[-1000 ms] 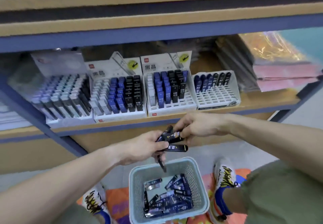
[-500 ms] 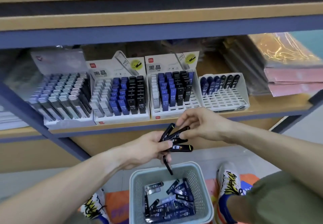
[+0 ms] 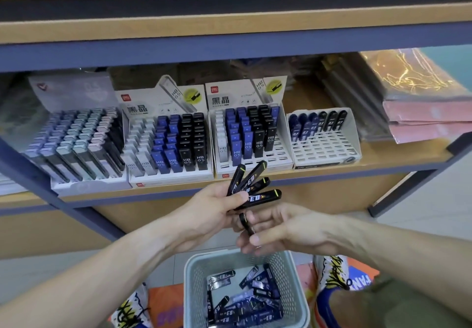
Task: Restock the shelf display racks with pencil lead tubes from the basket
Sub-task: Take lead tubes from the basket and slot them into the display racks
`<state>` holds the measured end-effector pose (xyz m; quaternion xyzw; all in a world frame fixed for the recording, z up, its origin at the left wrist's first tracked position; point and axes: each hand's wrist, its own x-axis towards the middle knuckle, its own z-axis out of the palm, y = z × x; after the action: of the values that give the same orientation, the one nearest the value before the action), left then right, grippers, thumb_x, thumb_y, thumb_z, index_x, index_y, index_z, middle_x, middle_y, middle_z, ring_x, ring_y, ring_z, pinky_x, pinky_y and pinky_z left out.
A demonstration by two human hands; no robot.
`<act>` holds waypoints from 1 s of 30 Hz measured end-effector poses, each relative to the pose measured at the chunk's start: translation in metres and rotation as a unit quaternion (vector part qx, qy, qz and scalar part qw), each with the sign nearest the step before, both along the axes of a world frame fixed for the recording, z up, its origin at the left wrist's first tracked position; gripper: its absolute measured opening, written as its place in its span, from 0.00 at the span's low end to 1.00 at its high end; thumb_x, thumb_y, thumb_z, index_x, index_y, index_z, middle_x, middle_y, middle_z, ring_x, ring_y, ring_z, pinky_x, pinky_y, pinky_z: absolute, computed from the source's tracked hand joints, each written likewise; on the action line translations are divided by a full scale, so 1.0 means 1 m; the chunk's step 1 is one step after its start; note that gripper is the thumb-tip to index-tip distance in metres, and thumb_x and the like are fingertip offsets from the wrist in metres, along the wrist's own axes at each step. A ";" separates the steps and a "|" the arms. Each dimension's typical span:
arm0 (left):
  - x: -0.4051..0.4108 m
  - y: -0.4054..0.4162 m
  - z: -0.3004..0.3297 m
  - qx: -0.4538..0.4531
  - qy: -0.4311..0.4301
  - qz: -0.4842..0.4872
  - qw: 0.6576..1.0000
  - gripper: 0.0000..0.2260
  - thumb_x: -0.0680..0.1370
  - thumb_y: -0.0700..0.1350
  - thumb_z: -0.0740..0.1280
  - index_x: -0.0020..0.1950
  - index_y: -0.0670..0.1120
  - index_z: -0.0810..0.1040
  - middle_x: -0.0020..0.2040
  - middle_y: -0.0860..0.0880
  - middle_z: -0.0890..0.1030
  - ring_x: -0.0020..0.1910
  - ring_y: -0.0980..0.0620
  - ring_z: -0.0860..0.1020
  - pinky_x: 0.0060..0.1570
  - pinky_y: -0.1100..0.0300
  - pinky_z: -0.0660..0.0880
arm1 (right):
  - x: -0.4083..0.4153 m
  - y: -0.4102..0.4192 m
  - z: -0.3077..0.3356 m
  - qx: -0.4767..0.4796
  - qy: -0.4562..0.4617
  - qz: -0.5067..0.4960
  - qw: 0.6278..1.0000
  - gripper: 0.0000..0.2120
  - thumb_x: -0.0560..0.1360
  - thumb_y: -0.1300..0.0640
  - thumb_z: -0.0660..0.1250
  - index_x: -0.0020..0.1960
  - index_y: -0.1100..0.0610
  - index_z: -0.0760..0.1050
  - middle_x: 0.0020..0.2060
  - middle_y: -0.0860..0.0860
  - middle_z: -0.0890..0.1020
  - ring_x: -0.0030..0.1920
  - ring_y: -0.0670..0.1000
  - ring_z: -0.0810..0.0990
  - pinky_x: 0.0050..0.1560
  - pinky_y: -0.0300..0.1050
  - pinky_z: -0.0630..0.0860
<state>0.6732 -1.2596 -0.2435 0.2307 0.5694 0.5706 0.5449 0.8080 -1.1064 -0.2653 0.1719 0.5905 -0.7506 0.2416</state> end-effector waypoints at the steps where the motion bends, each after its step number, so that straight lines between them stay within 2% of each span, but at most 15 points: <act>1: 0.000 0.001 0.001 0.002 -0.002 0.013 1.000 0.13 0.85 0.39 0.59 0.67 0.42 0.78 0.52 0.43 0.84 0.40 0.51 0.78 0.46 0.52 0.74 | 0.000 0.000 0.001 0.003 0.006 -0.001 1.000 0.19 0.77 0.65 0.71 0.67 0.67 0.75 0.57 0.59 0.84 0.56 0.55 0.83 0.64 0.49 0.78; 2: -0.001 0.001 0.002 0.003 -0.001 0.028 1.000 0.12 0.85 0.39 0.59 0.66 0.42 0.78 0.51 0.44 0.84 0.41 0.50 0.79 0.45 0.54 0.75 | 0.000 0.001 0.004 0.013 0.013 0.004 1.000 0.17 0.77 0.64 0.71 0.65 0.66 0.78 0.54 0.58 0.85 0.53 0.54 0.83 0.59 0.47 0.79; 6: -0.012 -0.001 0.006 0.001 0.030 0.080 0.996 0.12 0.85 0.39 0.59 0.67 0.41 0.77 0.62 0.48 0.84 0.48 0.47 0.83 0.47 0.58 0.80 | 0.003 0.010 0.022 0.087 0.046 0.031 0.995 0.12 0.77 0.60 0.73 0.60 0.61 0.82 0.49 0.58 0.85 0.46 0.52 0.82 0.51 0.47 0.77; 8: -0.016 -0.003 0.008 0.001 0.042 0.096 0.995 0.12 0.85 0.39 0.59 0.66 0.41 0.77 0.60 0.47 0.84 0.47 0.48 0.83 0.46 0.58 0.80 | 0.006 0.016 0.036 0.134 0.076 0.017 0.988 0.11 0.76 0.58 0.75 0.56 0.59 0.84 0.45 0.58 0.85 0.42 0.51 0.81 0.45 0.44 0.76; 11: -0.019 -0.004 0.013 0.006 0.045 0.110 0.993 0.11 0.85 0.38 0.59 0.65 0.40 0.77 0.55 0.46 0.85 0.44 0.50 0.83 0.43 0.59 0.79 | 0.008 0.023 0.057 0.189 0.132 -0.064 0.971 0.06 0.74 0.58 0.75 0.50 0.59 0.86 0.40 0.57 0.86 0.37 0.50 0.79 0.37 0.40 0.74; 14: -0.021 0.000 0.017 0.012 0.044 0.119 0.992 0.11 0.85 0.38 0.60 0.65 0.39 0.76 0.54 0.47 0.85 0.43 0.48 0.82 0.43 0.58 0.78 | 0.002 0.032 0.069 0.195 0.165 -0.174 0.951 0.05 0.76 0.64 0.72 0.50 0.64 0.85 0.39 0.55 0.85 0.36 0.49 0.79 0.37 0.39 0.75; 17: -0.021 0.007 0.020 0.024 0.045 0.126 0.991 0.11 0.85 0.39 0.60 0.64 0.37 0.76 0.51 0.47 0.84 0.42 0.48 0.80 0.42 0.58 0.78 | -0.010 0.037 0.074 0.101 0.137 -0.255 0.952 0.09 0.80 0.67 0.65 0.56 0.68 0.81 0.44 0.57 0.84 0.38 0.51 0.80 0.38 0.41 0.76; 20: -0.018 0.016 0.022 0.035 0.039 0.137 0.989 0.10 0.85 0.39 0.61 0.64 0.38 0.78 0.53 0.46 0.84 0.41 0.49 0.80 0.42 0.58 0.78 | -0.020 0.040 0.076 0.064 0.109 -0.304 0.944 0.10 0.80 0.67 0.64 0.57 0.69 0.81 0.50 0.53 0.87 0.38 0.51 0.76 0.38 0.44 0.75; 23: -0.017 0.026 0.022 0.045 0.029 0.159 0.986 0.10 0.84 0.38 0.61 0.63 0.38 0.78 0.52 0.44 0.83 0.41 0.48 0.80 0.41 0.57 0.78 | -0.023 0.048 0.080 0.062 0.121 -0.314 0.940 0.09 0.79 0.67 0.66 0.55 0.64 0.83 0.53 0.54 0.87 0.38 0.50 0.76 0.43 0.45 0.76; 26: -0.015 0.039 0.025 0.063 0.016 0.176 0.982 0.09 0.84 0.38 0.61 0.61 0.38 0.78 0.45 0.47 0.82 0.39 0.48 0.79 0.40 0.57 0.78 | -0.023 0.058 0.083 0.115 0.139 -0.302 0.936 0.09 0.77 0.65 0.71 0.55 0.59 0.84 0.46 0.55 0.85 0.43 0.50 0.80 0.48 0.46 0.77; 30: -0.010 0.059 0.028 0.089 0.007 0.180 0.980 0.08 0.84 0.37 0.61 0.58 0.39 0.78 0.40 0.49 0.83 0.38 0.49 0.79 0.38 0.57 0.77 | -0.022 0.072 0.084 0.163 0.144 -0.306 0.927 0.15 0.72 0.62 0.77 0.57 0.60 0.80 0.47 0.56 0.86 0.45 0.50 0.82 0.46 0.45 0.77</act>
<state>0.6636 -1.2005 -0.2156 0.1759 0.5522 0.7062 0.4067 0.7861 -1.0342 -0.1810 0.2714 0.6518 -0.6980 -0.1192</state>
